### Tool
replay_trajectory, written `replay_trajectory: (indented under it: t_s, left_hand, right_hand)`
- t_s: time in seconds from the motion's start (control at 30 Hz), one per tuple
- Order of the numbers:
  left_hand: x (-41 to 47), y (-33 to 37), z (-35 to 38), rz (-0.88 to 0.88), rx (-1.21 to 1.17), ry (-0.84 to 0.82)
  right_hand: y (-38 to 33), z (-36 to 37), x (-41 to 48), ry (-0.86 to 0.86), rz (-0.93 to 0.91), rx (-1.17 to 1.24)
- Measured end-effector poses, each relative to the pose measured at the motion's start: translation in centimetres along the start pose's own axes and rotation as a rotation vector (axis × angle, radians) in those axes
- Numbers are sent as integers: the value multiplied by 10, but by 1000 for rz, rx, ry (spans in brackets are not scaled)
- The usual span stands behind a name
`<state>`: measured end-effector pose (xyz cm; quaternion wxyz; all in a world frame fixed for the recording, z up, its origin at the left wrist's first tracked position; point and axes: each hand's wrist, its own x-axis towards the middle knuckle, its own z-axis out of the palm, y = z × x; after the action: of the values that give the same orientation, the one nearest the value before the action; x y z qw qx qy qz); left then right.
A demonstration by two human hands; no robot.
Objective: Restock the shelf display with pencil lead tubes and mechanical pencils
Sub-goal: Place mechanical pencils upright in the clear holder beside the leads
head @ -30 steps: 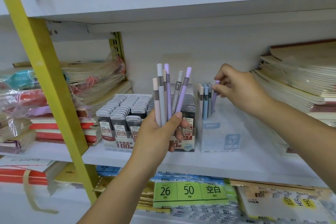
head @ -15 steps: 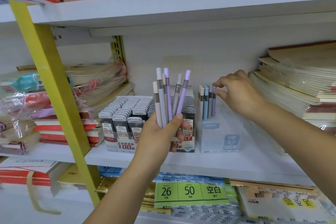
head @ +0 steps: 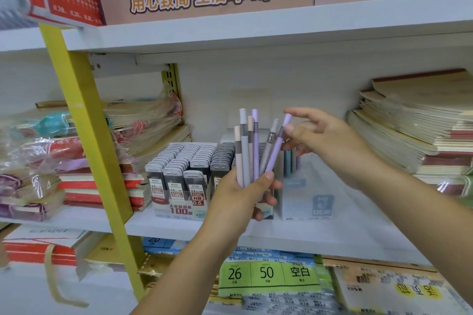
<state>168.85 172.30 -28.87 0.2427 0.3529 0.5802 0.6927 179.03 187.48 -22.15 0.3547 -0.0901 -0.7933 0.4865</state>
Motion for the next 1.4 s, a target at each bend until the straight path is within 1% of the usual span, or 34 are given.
replay_trajectory:
  t_s: [0.03, 0.1, 0.13, 0.2, 0.27, 0.3, 0.33, 0.4, 0.47, 0.5, 0.8, 0.97, 1.1, 1.23, 1.3, 1.33, 1.37, 1.4]
  left_hand:
    - [0, -1, 1, 1, 8, -15]
    - [-1, -1, 2, 0, 8, -38]
    - [-1, -2, 2, 0, -7, -47]
    - [-2, -3, -1, 5, -33, -50]
    - [-2, -3, -6, 10, -29, -29]
    - [-2, -4, -8, 11, -24, -17]
    - [-2, -4, -10, 15, -21, -8]
    - [-2, -5, -11, 20, -27, 3]
    - [-1, -7, -12, 19, -32, 7]
    - [-1, -7, -12, 18, -31, 8]
    - [3, -13, -15, 23, -14, -4]
    - [4, -14, -14, 24, -22, -3]
    - [4, -13, -15, 26, -12, -6]
    - [2, -12, -15, 13, -22, -7]
    - [1, -11, -15, 7, -47, -17]
    - [1, -10, -14, 7, -54, -26]
    - [1, -9, -13, 8, -57, -36]
    - [0, -8, -11, 8, -59, -49]
  right_hand:
    - [-3, 5, -3, -11, -1, 53]
    - [-8, 12, -7, 20, -29, 76]
    - [-10, 11, -7, 54, -44, 76]
    - [-13, -1, -4, 194, -97, 77]
    - [-13, -21, 4, 352, -170, -22]
    - [-10, -31, 8, 377, -200, -142]
    - [-4, -37, 12, 349, -215, -288]
    - [11, -39, 17, 210, -200, -549]
    - [26, -33, 20, 103, -196, -714]
    - [30, -30, 22, 72, -201, -753]
    - [44, -26, 26, 22, -172, -715]
    - [50, -27, 30, 157, -218, -726]
    - [61, -26, 33, 201, -297, -920]
    - [60, -27, 34, 173, -189, -1034]
    - [52, -24, 30, 218, -223, -1080]
    - [45, -19, 24, 248, -250, -1038]
    - [37, -13, 17, 255, -259, -917]
    - [28, -6, 9, 227, -223, -720]
